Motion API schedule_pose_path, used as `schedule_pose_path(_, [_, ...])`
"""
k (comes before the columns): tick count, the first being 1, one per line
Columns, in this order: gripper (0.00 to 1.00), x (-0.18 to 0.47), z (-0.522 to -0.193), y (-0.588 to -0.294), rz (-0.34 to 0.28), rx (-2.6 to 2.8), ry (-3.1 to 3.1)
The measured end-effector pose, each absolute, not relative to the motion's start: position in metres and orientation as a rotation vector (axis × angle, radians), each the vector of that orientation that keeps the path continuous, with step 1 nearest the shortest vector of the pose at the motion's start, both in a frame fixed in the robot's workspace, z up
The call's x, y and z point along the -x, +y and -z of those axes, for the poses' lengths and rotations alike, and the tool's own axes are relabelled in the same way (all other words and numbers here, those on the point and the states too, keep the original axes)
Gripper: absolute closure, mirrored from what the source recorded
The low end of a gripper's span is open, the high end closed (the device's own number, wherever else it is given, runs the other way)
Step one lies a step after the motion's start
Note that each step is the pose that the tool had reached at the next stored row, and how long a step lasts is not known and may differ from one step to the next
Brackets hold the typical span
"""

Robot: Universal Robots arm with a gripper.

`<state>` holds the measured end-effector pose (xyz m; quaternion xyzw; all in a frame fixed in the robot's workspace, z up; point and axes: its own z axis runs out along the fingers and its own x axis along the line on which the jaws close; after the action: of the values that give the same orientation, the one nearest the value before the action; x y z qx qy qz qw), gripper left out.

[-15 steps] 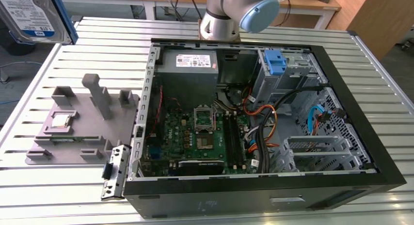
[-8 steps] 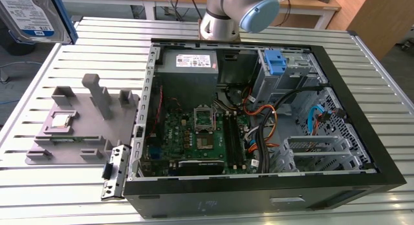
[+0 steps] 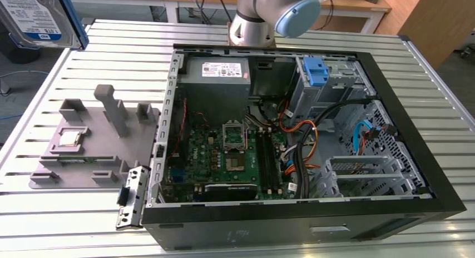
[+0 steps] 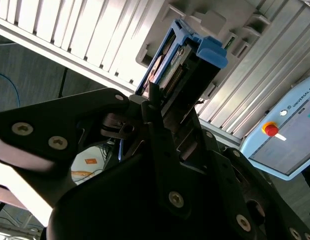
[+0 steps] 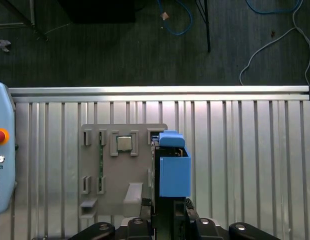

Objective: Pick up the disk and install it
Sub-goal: 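Pick up the disk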

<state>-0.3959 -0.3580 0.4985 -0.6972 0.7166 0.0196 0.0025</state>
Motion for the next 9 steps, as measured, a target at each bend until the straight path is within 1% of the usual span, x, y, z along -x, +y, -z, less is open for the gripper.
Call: schedule_pose_path(9, [0.65, 0.3901, -0.4985, -0.3580, -0.061, 2.187, 2.248])
